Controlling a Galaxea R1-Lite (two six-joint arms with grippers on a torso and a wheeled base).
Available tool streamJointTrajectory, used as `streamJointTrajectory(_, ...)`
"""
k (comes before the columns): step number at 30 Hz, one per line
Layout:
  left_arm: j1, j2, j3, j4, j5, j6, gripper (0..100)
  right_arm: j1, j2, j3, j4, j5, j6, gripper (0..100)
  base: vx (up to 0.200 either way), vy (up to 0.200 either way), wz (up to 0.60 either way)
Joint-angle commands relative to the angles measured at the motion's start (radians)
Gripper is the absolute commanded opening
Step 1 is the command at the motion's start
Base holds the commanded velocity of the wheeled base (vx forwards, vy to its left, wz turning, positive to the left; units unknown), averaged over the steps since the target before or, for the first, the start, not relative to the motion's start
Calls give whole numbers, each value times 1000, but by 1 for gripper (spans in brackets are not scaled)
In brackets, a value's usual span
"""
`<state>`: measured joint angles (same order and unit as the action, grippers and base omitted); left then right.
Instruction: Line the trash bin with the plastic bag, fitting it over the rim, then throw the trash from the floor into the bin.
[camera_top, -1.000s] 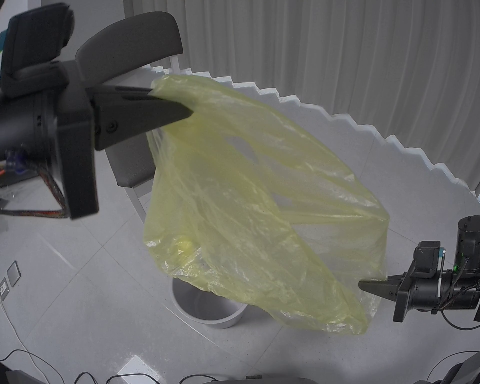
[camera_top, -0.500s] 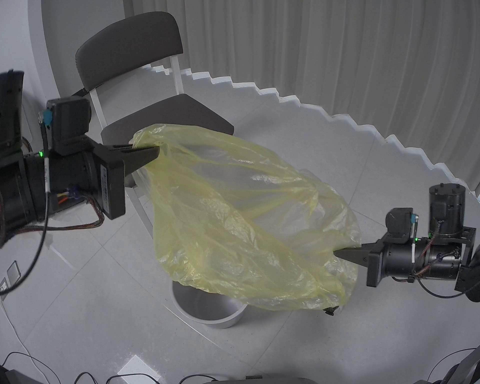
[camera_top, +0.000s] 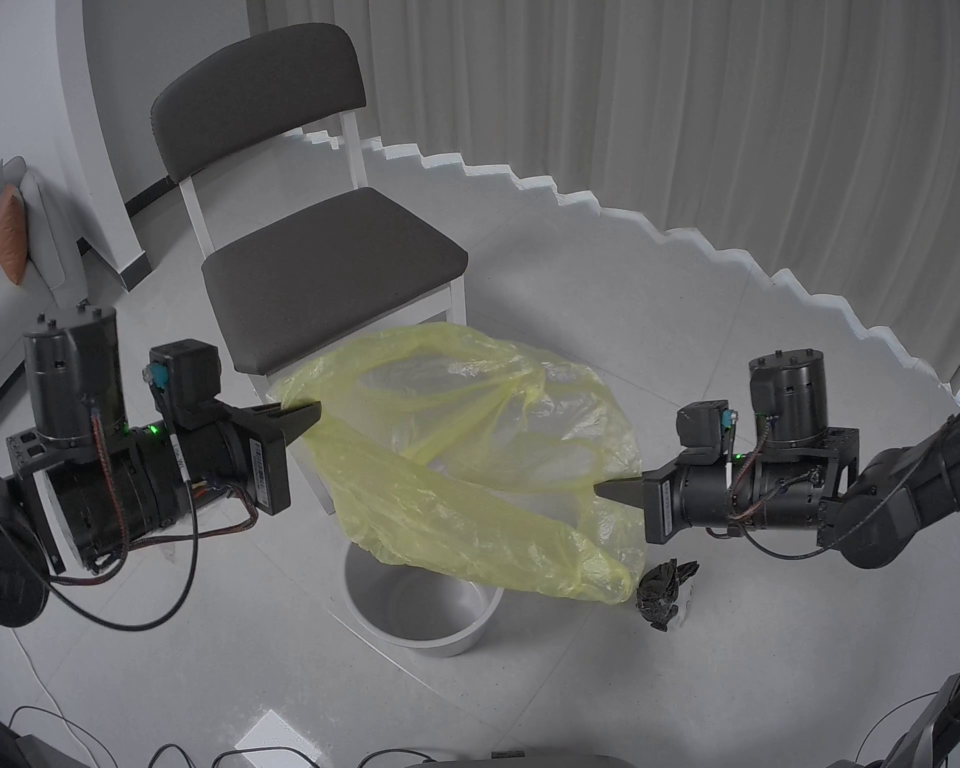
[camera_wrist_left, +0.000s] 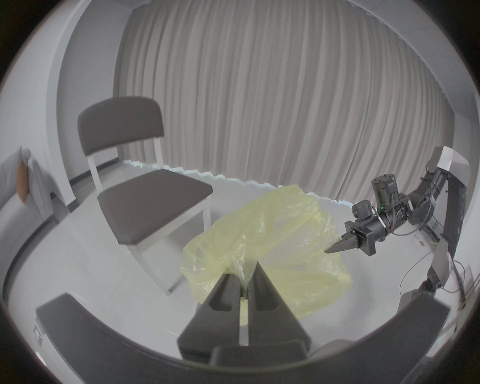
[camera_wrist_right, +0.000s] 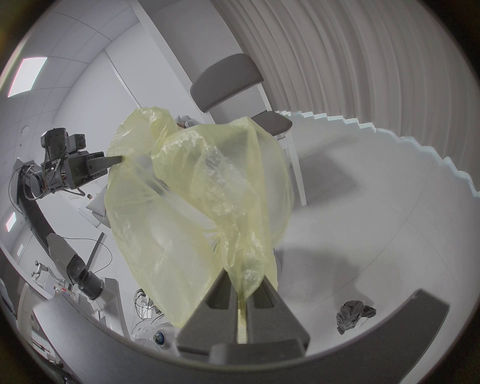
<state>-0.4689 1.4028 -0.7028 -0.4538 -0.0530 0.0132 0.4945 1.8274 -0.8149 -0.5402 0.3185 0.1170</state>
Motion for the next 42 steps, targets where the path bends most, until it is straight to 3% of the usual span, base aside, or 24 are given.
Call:
streamJointTrajectory(1, 15, 68, 25, -23, -1, -27, 0, 10, 72, -29, -4, 7, 1, 0, 0, 0, 0)
streamJointTrajectory(4, 44, 105, 51, -85, -1, -32, 0, 26, 95, -36, -6, 7, 3, 0, 0, 0, 0)
streamJointTrajectory(20, 33, 142, 207, -370, -42, -94, 0, 47, 104, -30, -4, 7, 7, 0, 0, 0, 0)
streamJointTrajectory(24, 33, 148, 229, -414, -44, -93, 0, 47, 99, -21, -4, 7, 7, 0, 200, 0, 0)
streamJointTrajectory(32, 29, 151, 215, -430, -44, -94, 0, 47, 90, -20, -3, 7, 6, 0, 200, 0, 0)
streamJointTrajectory(42, 32, 48, 367, -411, -15, -94, 0, 88, 90, 17, 3, 5, 6, 0, 0, 0, 0)
